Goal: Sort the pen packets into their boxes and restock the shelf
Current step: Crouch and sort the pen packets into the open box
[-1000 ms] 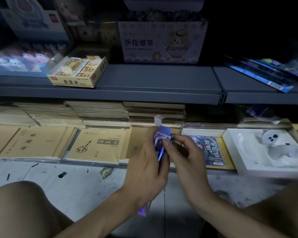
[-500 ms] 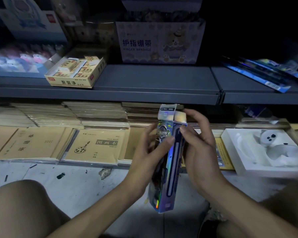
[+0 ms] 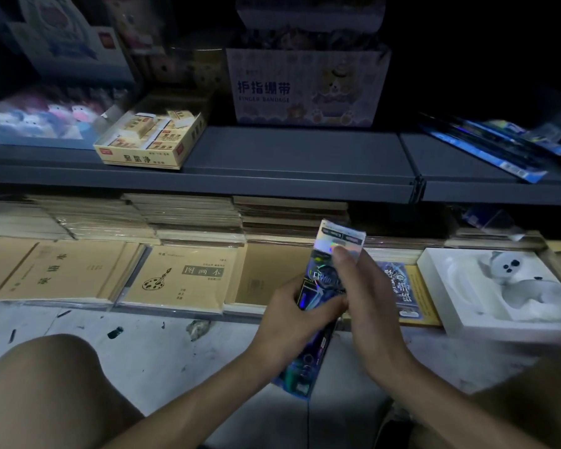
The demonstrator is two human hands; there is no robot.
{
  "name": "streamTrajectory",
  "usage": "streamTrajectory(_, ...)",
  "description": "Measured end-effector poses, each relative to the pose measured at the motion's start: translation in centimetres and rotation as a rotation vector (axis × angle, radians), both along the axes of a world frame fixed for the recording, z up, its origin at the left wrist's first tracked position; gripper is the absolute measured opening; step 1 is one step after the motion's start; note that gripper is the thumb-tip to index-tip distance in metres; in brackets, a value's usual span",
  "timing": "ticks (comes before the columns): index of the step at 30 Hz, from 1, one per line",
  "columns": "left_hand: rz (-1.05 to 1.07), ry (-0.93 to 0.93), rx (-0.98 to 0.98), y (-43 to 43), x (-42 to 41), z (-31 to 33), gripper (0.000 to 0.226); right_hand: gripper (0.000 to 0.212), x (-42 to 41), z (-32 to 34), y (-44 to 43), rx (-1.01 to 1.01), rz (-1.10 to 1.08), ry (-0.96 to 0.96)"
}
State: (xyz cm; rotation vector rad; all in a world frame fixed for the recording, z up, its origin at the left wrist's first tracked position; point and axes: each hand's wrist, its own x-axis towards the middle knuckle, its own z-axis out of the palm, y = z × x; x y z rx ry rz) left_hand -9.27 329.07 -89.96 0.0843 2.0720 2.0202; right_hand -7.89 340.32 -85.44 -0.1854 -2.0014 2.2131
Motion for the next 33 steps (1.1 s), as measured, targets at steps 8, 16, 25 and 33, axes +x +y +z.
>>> streamTrajectory(8,0.084,0.126,-0.364,0.0,0.9,-1.3,0.042,0.016,0.1,-0.8,-0.3,-0.03,-0.094,-0.167)
streamTrajectory(16,0.113,0.403,-0.706,0.0,1.1,-2.4,0.056,0.017,-0.4,-1.3,0.1,-0.192,-0.144,-0.315)
streamTrajectory(25,0.029,0.232,-0.222,0.2,1.1,-1.3,0.044,0.038,-0.7,-1.7,1.1,-0.091,0.085,-0.159)
streamTrajectory(33,0.087,0.424,-0.269,-0.1,1.5,-0.6,0.101,0.06,-1.0,-1.6,0.9,-0.074,0.143,-0.07)
